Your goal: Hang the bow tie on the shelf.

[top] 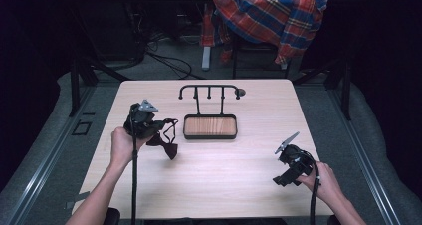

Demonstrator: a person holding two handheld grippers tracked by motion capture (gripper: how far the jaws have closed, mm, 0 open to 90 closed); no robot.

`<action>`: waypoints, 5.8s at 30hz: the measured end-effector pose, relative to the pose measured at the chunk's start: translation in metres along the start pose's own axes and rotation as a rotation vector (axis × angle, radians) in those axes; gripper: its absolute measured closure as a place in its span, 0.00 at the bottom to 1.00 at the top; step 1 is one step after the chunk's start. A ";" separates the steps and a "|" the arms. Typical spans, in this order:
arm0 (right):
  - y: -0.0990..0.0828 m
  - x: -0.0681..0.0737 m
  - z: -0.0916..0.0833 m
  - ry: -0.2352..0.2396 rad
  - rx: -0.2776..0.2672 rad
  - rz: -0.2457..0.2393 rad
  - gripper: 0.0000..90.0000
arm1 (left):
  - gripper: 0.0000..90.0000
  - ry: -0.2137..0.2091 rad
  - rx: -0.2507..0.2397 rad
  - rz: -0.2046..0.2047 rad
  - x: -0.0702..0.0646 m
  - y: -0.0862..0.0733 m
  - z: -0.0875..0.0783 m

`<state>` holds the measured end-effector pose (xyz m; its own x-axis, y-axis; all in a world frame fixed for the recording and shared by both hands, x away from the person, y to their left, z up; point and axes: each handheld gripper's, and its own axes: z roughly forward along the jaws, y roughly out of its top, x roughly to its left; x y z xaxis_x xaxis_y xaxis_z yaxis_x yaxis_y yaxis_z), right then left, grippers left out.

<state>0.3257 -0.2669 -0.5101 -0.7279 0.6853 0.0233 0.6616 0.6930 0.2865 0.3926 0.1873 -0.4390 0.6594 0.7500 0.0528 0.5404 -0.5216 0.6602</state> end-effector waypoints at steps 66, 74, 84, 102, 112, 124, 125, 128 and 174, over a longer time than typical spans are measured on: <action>0.002 0.001 -0.002 -0.001 0.014 -0.017 0.15 | 0.96 -0.002 -0.072 0.032 0.011 0.077 -0.001; 0.002 0.001 -0.002 0.000 0.018 -0.021 0.15 | 0.96 0.010 -0.066 0.026 0.014 0.081 0.003; 0.003 0.001 -0.002 0.002 0.021 -0.022 0.15 | 0.96 0.022 -0.060 0.005 0.020 0.082 0.013; 0.002 0.001 -0.003 -0.008 0.028 -0.029 0.15 | 0.96 0.039 -0.075 -0.040 0.028 0.079 0.028; 0.002 0.001 -0.003 0.001 0.025 -0.024 0.15 | 0.96 0.041 -0.072 -0.071 0.032 0.074 0.042; 0.002 0.001 -0.001 0.010 0.022 -0.017 0.15 | 0.96 0.011 -0.078 -0.126 0.037 0.063 0.058; 0.002 0.001 -0.001 0.010 0.023 -0.017 0.15 | 0.96 0.008 -0.080 -0.132 0.038 0.063 0.060; 0.002 0.001 -0.001 0.013 0.031 -0.019 0.15 | 0.96 0.009 -0.083 -0.133 0.037 0.063 0.061; 0.002 0.002 -0.004 -0.006 0.027 -0.030 0.15 | 0.17 0.029 -0.064 -0.039 0.010 0.047 0.015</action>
<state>0.3248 -0.2652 -0.5054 -0.7462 0.6657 0.0090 0.6444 0.7188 0.2610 0.4324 0.1640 -0.4187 0.6225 0.7812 0.0469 0.5302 -0.4650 0.7090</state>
